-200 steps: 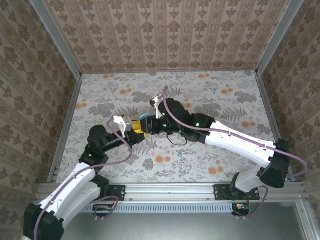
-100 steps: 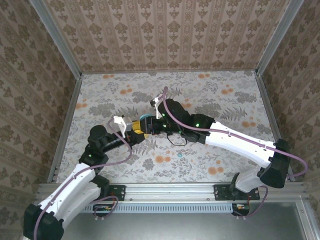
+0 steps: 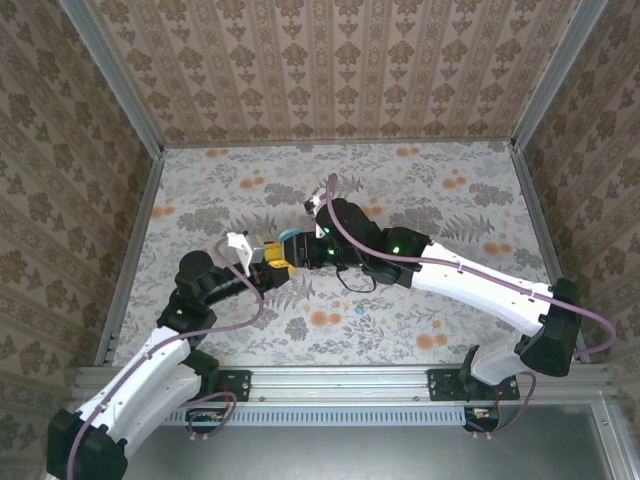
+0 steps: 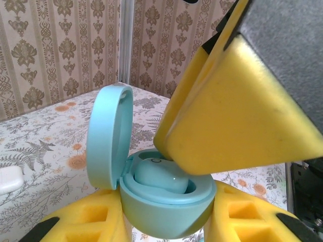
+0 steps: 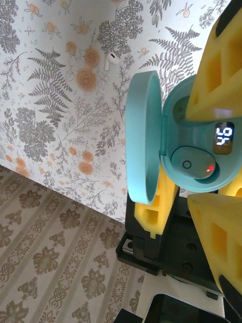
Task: Insert the wireless bluetooth earbuds into the charging case
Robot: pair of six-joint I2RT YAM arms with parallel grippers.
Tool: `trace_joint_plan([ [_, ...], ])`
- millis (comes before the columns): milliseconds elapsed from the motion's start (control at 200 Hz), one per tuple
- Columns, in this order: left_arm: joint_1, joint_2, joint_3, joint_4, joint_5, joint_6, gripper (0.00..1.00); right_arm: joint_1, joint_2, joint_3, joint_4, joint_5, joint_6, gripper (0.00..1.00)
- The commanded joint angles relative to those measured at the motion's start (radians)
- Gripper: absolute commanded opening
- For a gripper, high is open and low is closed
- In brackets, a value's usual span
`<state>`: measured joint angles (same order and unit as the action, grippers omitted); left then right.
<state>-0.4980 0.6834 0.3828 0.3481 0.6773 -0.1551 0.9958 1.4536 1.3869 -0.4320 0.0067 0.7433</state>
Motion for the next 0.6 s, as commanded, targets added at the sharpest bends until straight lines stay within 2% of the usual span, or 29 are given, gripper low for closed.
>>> trace_joint_plan([
  [0, -0.005, -0.004, 0.019, 0.074, 0.004, 0.024, 0.30, 0.004, -0.054, 0.022, -0.037, 0.023, 0.001, 0.43],
  [350, -0.014, 0.063, 0.075, 0.034, 0.002, 0.040, 0.29, -0.050, -0.172, -0.057, -0.065, -0.008, 0.019, 0.42],
  [540, -0.014, 0.083, 0.090, -0.054, -0.028, 0.042, 0.28, -0.107, -0.195, -0.081, -0.187, -0.004, 0.009, 0.43],
  [595, -0.015, 0.089, 0.084, -0.076, -0.076, 0.045, 0.28, -0.131, -0.190, -0.090, -0.225, -0.015, 0.000, 0.43],
])
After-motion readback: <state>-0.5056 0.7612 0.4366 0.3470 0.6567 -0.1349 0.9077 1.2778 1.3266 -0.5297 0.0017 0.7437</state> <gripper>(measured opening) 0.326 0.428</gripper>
